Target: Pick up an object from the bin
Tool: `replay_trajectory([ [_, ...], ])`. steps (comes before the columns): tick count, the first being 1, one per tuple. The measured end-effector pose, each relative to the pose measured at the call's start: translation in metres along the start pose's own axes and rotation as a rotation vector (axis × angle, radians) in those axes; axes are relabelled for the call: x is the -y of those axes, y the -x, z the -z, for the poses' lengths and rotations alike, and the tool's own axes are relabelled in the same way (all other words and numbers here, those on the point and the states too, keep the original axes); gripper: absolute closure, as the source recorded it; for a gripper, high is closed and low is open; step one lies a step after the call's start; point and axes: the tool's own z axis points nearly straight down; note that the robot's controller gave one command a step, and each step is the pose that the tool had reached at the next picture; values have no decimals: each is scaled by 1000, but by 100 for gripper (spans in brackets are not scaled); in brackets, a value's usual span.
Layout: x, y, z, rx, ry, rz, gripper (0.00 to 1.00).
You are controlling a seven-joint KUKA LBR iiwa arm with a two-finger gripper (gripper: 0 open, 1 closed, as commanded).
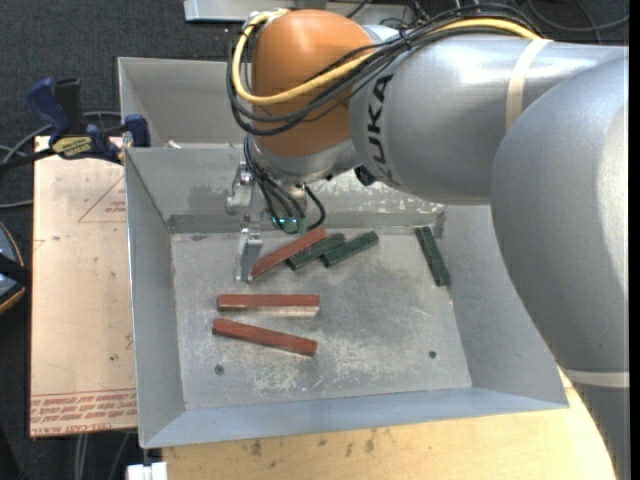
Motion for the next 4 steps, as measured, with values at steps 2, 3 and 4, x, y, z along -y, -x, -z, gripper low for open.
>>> replay_trajectory([
  [2, -14, -25, -34, 12, 2, -14, 0],
  [3, 11, -39, -123, 15, 5, 123, 100],
  [4, 11, -39, -123, 15, 5, 123, 100],
])
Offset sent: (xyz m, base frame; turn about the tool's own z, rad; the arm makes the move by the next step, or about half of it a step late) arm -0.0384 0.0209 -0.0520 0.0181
